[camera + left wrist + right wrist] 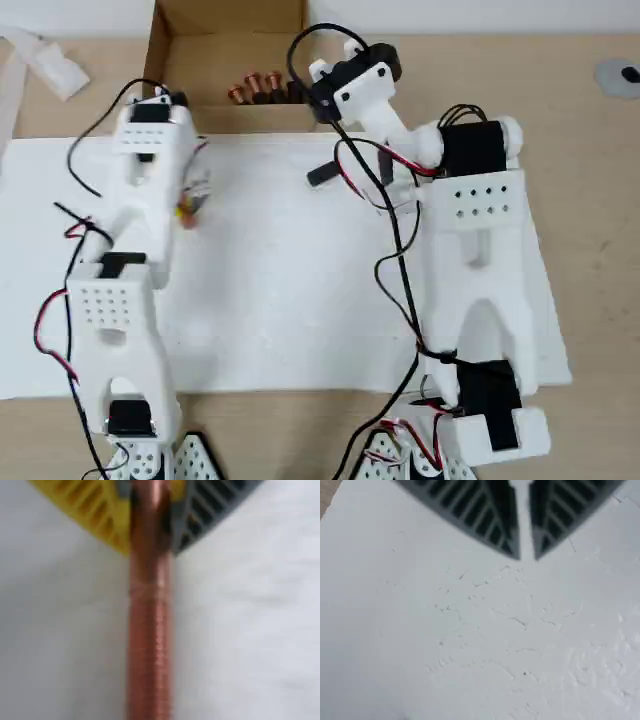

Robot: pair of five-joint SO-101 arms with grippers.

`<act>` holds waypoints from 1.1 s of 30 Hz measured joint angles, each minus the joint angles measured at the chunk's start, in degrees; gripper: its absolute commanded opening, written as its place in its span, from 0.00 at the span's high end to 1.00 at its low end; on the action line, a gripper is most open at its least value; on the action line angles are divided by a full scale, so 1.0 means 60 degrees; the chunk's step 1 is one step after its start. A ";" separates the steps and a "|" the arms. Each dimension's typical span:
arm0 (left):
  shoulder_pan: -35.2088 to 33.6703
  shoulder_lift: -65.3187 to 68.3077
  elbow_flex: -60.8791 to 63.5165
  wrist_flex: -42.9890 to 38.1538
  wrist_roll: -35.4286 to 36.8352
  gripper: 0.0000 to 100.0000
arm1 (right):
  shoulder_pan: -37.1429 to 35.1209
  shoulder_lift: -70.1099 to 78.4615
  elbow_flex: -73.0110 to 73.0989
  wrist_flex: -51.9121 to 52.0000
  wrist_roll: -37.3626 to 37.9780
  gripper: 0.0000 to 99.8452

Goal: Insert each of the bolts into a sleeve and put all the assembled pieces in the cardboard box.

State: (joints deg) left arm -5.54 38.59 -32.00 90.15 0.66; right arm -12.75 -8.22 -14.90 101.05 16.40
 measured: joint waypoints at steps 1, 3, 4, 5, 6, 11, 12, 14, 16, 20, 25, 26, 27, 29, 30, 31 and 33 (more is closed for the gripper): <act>-0.0147 0.0000 -0.0513 0.0571 -0.0894 0.99 | 0.0000 0.0000 0.0000 0.0000 0.0000 0.99; -0.0381 -0.0132 -0.1436 0.1275 -0.2886 0.99 | 0.0000 0.0000 0.0000 0.0000 0.0000 0.99; -0.0527 -0.0264 -0.1641 0.1392 -0.3883 0.99 | 0.0000 0.0000 0.0000 0.0000 0.0000 0.99; -0.0703 -0.0410 -0.1758 0.1495 -0.4864 0.99 | 0.0000 0.0000 0.0000 0.0000 0.0000 0.99; -0.0894 -0.0586 -0.1788 0.1553 -0.5788 0.99 | 0.0000 0.0000 0.0000 0.0000 0.0000 0.99; -0.1597 -0.1099 -0.1612 0.1641 -1.0154 0.99 | 0.0000 0.0000 0.0000 -0.0015 0.0000 0.99; -0.1626 -0.1099 -0.1553 0.1641 -1.0886 0.99 | 0.0000 0.0000 0.0000 -0.0044 0.0000 0.99; -0.1641 -0.1099 -0.1465 0.1641 -1.2103 0.99 | 0.0000 0.0000 0.0015 -0.0132 0.0000 0.99; -0.1656 -0.1099 -0.1465 0.1641 -1.3055 0.99 | 0.0000 -0.0015 0.0190 -0.0205 0.0000 0.99; -0.1656 -0.1099 -0.1465 0.1641 -1.4579 0.99 | 0.0000 -0.0015 0.0718 -0.0469 0.0000 0.99; -0.1656 -0.0982 -0.1128 0.1641 -1.5282 0.99 | 0.0000 -0.0015 0.1216 -0.0733 0.0000 0.99; -0.1656 -0.0835 -0.1128 0.1641 -1.5282 0.99 | 0.0000 -0.0015 0.1231 -0.0733 0.0000 0.99; -0.1656 -0.0689 -0.1128 0.1641 -1.5282 0.99 | 0.0000 -0.0015 0.1231 -0.0733 0.0000 0.99; -0.1656 -0.0278 -0.1128 0.1568 -1.5282 0.99 | 0.0000 -0.0015 0.1231 -0.0777 0.0000 0.99; -0.1656 -0.0073 -0.1128 0.1553 -1.5282 0.99 | 0.0000 -0.0015 0.1231 -0.0821 0.0000 0.99; -0.1656 0.0117 -0.1187 0.1553 -1.5282 0.99 | 0.0000 -0.0015 0.1231 -0.0850 0.0000 0.99; -0.1656 0.0484 -0.1363 0.1553 -1.5282 0.99 | 0.0000 -0.0015 0.1231 -0.0923 0.0000 0.99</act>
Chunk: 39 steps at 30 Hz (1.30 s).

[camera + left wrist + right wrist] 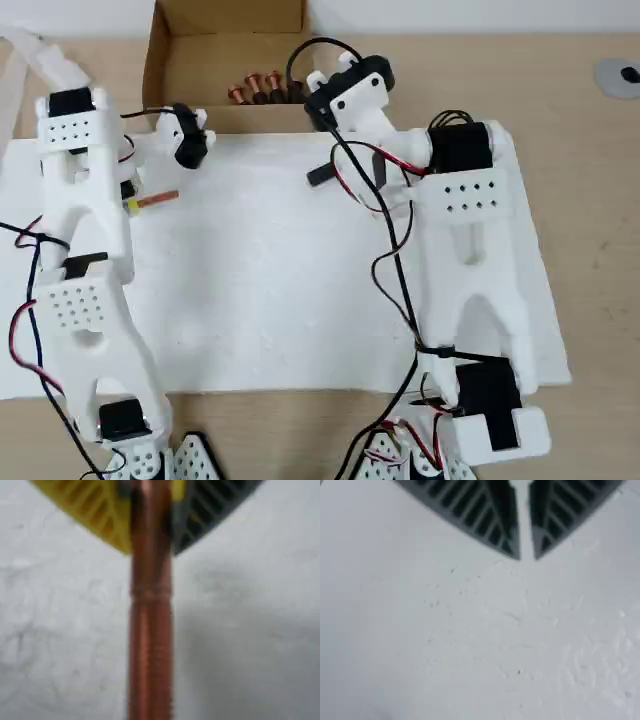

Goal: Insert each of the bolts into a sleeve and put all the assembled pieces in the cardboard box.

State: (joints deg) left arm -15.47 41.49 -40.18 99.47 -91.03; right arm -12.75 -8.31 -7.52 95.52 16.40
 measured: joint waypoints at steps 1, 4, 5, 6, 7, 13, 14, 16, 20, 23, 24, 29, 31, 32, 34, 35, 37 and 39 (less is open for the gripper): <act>0.0000 0.0176 -0.0103 0.0000 0.0000 0.99 | 0.0000 0.0000 0.0000 -0.0044 0.0000 0.99; 0.0000 0.0689 -0.0410 0.0000 0.0000 0.99 | 0.0000 0.0000 0.0000 -0.0117 0.0000 0.99; 0.0000 0.0821 -0.0513 0.0000 0.0000 0.99 | 0.0000 0.0000 0.0000 -0.0132 0.0000 0.99; 0.0000 0.0923 -0.0601 0.0000 0.0000 0.98 | 0.0000 0.0000 0.0000 -0.0132 0.0000 0.99; 0.0000 0.1040 -0.0689 0.0000 0.0000 0.97 | 0.0000 0.0000 0.0000 -0.0132 0.0000 0.99; 0.0000 0.1582 -0.1245 0.0029 0.0205 0.93 | 0.0000 0.0000 0.0000 -0.0132 0.0000 0.99; 0.0000 0.1626 -0.1333 0.0044 0.0249 0.93 | 0.0000 0.0000 0.0000 -0.0132 0.0000 0.99; -0.0015 0.1656 -0.1465 0.0059 0.0366 0.92 | 0.0000 0.0000 0.0000 -0.0132 0.0000 0.99; -0.0015 0.1670 -0.1758 0.0000 0.0821 0.88 | 0.0000 0.0000 0.0000 -0.0132 0.0000 0.99; -0.0073 0.1670 -0.1802 0.0000 0.1070 0.86 | 0.0000 0.0000 0.0000 -0.0132 0.0000 0.99; -0.0117 0.1670 -0.1802 0.0000 0.1172 0.86 | 0.0000 0.0000 0.0000 -0.0132 0.0000 0.99; -0.0249 0.1670 -0.1802 0.0000 0.1963 0.85 | 0.0000 0.0000 0.0000 -0.0132 0.0000 0.99; -0.0264 0.1685 -0.1978 0.0000 0.2476 0.86 | 0.0000 0.0000 0.0000 -0.0132 0.0000 0.99; -0.0264 0.1685 -0.2168 0.0000 0.2813 0.86 | 0.0000 0.0000 0.0000 -0.0132 0.0000 0.99; -0.0264 0.1685 -0.2784 0.0029 0.3971 0.86 | 0.0000 0.0000 0.0000 -0.0132 0.0000 0.99; -0.0264 0.1685 -0.3150 0.0059 0.4674 0.86 | 0.0000 0.0000 0.0000 -0.0132 0.0000 0.99; -0.0264 0.1685 -0.3971 0.0059 0.6359 0.86 | 0.0000 0.0000 0.0000 -0.0132 0.0000 0.99; -0.0264 0.1685 -0.4791 0.0073 0.8293 0.86 | 0.0000 0.0000 0.0000 -0.0132 0.0000 0.99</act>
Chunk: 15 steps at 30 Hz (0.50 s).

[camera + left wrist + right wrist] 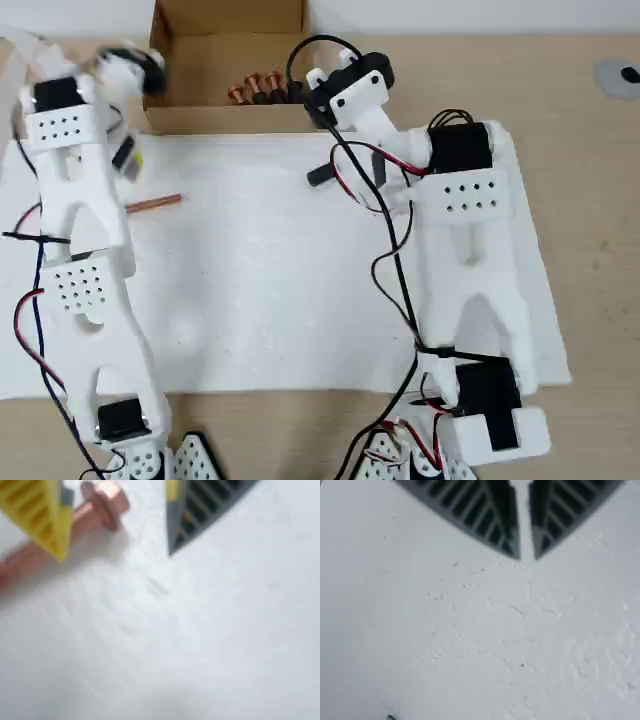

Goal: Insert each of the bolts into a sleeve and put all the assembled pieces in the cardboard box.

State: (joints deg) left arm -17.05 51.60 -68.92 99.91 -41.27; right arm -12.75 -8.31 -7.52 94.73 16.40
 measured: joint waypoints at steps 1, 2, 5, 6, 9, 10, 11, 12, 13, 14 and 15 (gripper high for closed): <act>0.0000 0.0000 -0.0352 0.0015 0.1070 0.86 | 0.0000 0.0000 0.0000 0.0000 0.0000 0.99; 0.0000 0.0000 -0.0659 0.0015 0.2198 0.86 | 0.0000 0.0000 0.0000 0.0000 0.0000 0.99; -0.0147 0.0000 -0.1363 0.0015 0.5758 0.86 | 0.0000 0.0000 0.0000 0.0000 0.0000 0.99; -0.0278 0.0000 -0.1509 0.0015 0.7018 0.86 | 0.0000 0.0000 0.0000 0.0000 0.0000 0.99; -0.0835 0.0000 -0.1626 0.0015 1.0359 0.86 | 0.0000 0.0000 0.0000 -0.0059 0.0000 0.99; -0.1040 0.0000 -0.1538 0.0015 1.1282 0.86 | 0.0000 0.0000 0.0000 -0.0088 0.0000 0.99; -0.1187 0.0000 -0.1363 0.0015 1.2205 0.86 | 0.0000 0.0000 0.0000 -0.0103 0.0000 0.99; -0.1275 0.0000 -0.1143 0.0015 1.3011 0.85 | 0.0000 0.0000 0.0000 -0.0103 0.0000 0.99; -0.1319 0.0000 -0.0835 0.0015 1.3670 0.85 | 0.0000 0.0000 0.0000 -0.0103 0.0000 0.99; -0.1319 0.0000 -0.0498 0.0015 1.4168 0.85 | 0.0000 0.0000 0.0000 -0.0103 0.0000 0.99; -0.1289 0.0000 -0.0117 0.0015 1.4476 0.85 | 0.0000 0.0000 0.0000 -0.0103 0.0000 0.99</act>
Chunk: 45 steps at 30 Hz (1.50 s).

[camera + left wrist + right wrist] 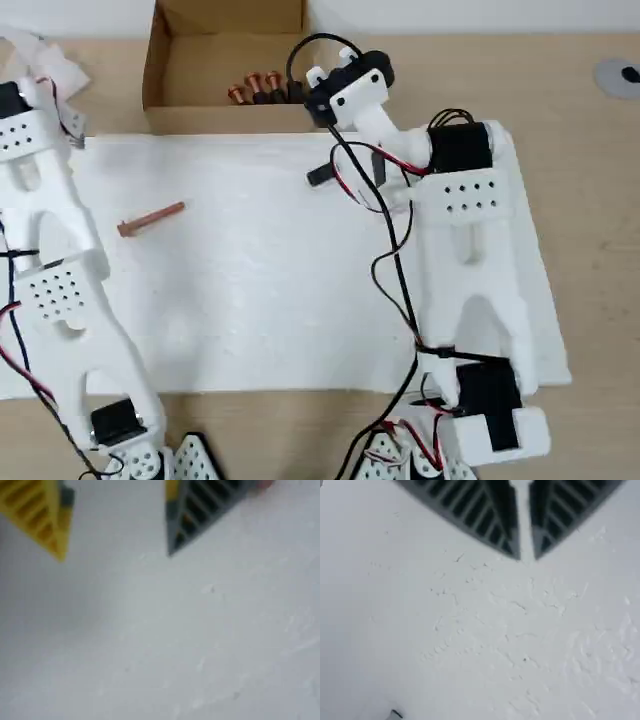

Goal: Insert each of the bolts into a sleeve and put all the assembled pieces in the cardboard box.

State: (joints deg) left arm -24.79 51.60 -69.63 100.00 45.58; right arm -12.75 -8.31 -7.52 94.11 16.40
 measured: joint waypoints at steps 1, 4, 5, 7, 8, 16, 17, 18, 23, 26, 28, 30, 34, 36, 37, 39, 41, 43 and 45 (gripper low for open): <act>0.0029 0.0000 0.0322 0.0000 0.0161 0.85 | 0.0000 0.0000 0.0000 0.0000 0.0000 0.99; 0.0322 0.0000 0.1187 0.0015 0.0425 0.85 | 0.0000 0.0000 0.0161 -0.0190 0.0000 0.99; 0.0484 -0.0015 0.1465 0.0015 0.0469 0.85 | 0.0000 0.0000 0.0264 -0.0264 0.0000 0.99; 0.0791 -0.0337 0.2168 0.0015 0.0733 0.84 | 0.0000 0.0000 0.0527 -0.0440 0.0000 0.99; 0.0923 -0.0659 0.2549 0.0015 0.0938 0.82 | 0.0000 0.0000 0.0659 -0.0557 0.0000 0.99; 0.1480 -0.4645 0.6227 0.0015 0.2183 0.69 | 0.0000 0.0015 0.0982 -0.0952 0.0000 0.99; 0.1465 -0.4908 0.6725 0.0015 0.2300 0.69 | 0.0000 0.0015 0.0982 -0.0967 0.0000 0.99; 0.1465 -0.5055 0.7209 0.0015 0.2432 0.69 | 0.0000 0.0015 0.0982 -0.0967 0.0000 0.99; 0.1465 -0.5114 0.8952 -0.0747 0.3443 0.69 | 0.0000 0.0015 0.0982 -0.1084 0.0000 0.99; 0.1612 -0.5114 0.9568 -0.1392 0.4088 0.69 | 0.0000 0.0015 0.0982 -0.1114 0.0000 0.99; 0.1729 -0.4996 0.9729 -0.1846 0.4249 0.69 | 0.0000 0.0015 0.0982 -0.1114 0.0000 0.99; 0.1773 -0.4908 0.9758 -0.2066 0.4322 0.69 | 0.0000 0.0015 0.0982 -0.1114 0.0000 0.99; 0.1773 -0.4777 0.9846 -0.2300 0.4645 0.69 | 0.0000 0.0015 0.0982 -0.1114 0.0000 0.99; 0.1773 -0.4615 0.9875 -0.2344 0.4718 0.69 | 0.0000 0.0015 0.0982 -0.1114 0.0044 0.99; 0.1773 -0.4513 0.9861 -0.2344 0.4747 0.69 | 0.0000 0.0015 0.0982 -0.1114 0.0059 0.99; 0.1773 -0.4249 0.9861 -0.2374 0.4747 0.69 | 0.0000 0.0015 0.0982 -0.1114 0.0059 0.99; 0.1773 -0.4029 0.9861 -0.2535 0.4747 0.69 | 0.0000 0.0015 0.0982 -0.1114 0.0059 0.99; 0.1773 -0.3853 0.9846 -0.2623 0.4747 0.69 | 0.0000 0.0015 0.0982 -0.1172 0.0059 0.99; 0.1773 -0.3751 0.9832 -0.2667 0.4747 0.73 | 0.0000 0.0015 0.0982 -0.1231 0.0059 0.99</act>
State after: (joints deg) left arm -14.15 29.10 -10.64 84.00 74.07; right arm -12.75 -8.22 -1.63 86.73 16.75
